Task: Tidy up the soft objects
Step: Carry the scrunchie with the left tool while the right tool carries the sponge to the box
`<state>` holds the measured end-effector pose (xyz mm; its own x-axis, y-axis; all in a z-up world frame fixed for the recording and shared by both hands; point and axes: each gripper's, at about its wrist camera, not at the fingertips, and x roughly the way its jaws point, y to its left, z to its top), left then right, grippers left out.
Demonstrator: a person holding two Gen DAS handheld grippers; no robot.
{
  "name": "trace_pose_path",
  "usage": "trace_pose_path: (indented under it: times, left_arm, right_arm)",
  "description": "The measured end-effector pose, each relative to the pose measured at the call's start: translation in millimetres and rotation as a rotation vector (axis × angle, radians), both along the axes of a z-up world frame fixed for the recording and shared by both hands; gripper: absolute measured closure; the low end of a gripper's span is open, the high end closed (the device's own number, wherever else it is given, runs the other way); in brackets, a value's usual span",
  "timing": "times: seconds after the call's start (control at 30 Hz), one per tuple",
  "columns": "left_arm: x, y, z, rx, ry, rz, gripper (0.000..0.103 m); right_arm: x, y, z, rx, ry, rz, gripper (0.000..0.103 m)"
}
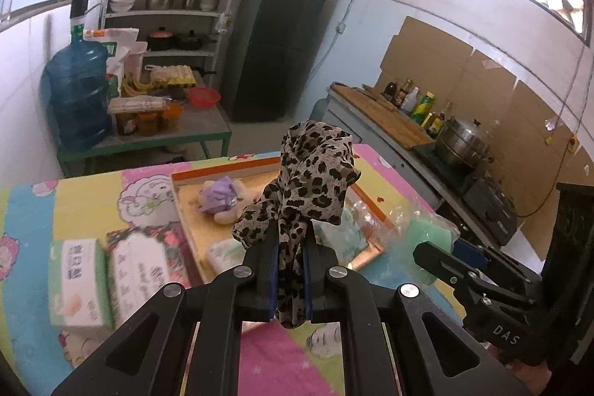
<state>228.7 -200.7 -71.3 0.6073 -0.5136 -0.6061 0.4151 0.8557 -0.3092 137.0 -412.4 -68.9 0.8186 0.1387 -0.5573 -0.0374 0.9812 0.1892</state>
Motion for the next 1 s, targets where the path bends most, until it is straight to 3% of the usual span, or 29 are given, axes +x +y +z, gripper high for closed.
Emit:
trace_pose_path:
  times: [0.33,1.0]
  left_arm:
    - [47,-41,-13,0.027,0.043,0.026,0.093]
    - [127,-107,-47,0.180,0.143,0.041,0.093]
  right_arm:
    - [53,-42,-6,-0.021,0.001,0.019,0.058]
    - [143,-99,-37,-0.014,0.017,0.092,0.058]
